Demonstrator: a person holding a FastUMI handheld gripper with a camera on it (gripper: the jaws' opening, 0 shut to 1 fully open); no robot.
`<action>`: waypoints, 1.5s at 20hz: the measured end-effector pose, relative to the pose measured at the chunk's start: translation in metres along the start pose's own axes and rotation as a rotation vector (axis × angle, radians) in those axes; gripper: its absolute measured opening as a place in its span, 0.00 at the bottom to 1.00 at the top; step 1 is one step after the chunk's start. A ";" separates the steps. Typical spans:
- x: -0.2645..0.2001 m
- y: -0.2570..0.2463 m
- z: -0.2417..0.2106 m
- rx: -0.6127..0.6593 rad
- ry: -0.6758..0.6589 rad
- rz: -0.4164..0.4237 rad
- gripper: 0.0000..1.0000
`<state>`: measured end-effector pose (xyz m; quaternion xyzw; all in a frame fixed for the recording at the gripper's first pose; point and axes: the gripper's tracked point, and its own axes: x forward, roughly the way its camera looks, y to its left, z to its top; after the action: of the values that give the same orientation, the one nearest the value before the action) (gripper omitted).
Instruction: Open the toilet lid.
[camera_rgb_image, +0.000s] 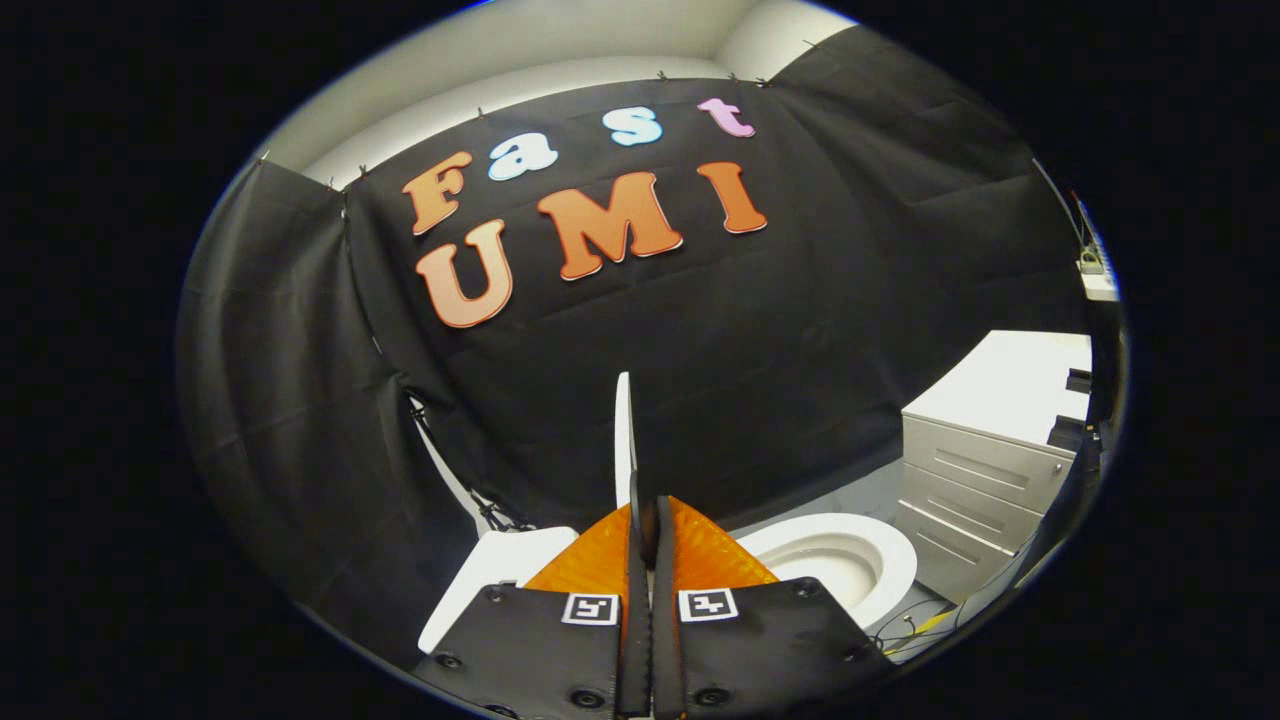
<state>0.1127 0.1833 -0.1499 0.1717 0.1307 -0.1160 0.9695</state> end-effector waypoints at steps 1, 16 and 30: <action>0.000 0.011 0.001 -0.025 0.004 0.008 0.09; -0.007 0.136 -0.039 -0.179 0.037 0.099 0.09; -0.017 0.210 -0.079 -0.334 0.046 0.185 0.09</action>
<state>0.1362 0.4076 -0.1531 0.0223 0.1538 0.0007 0.9879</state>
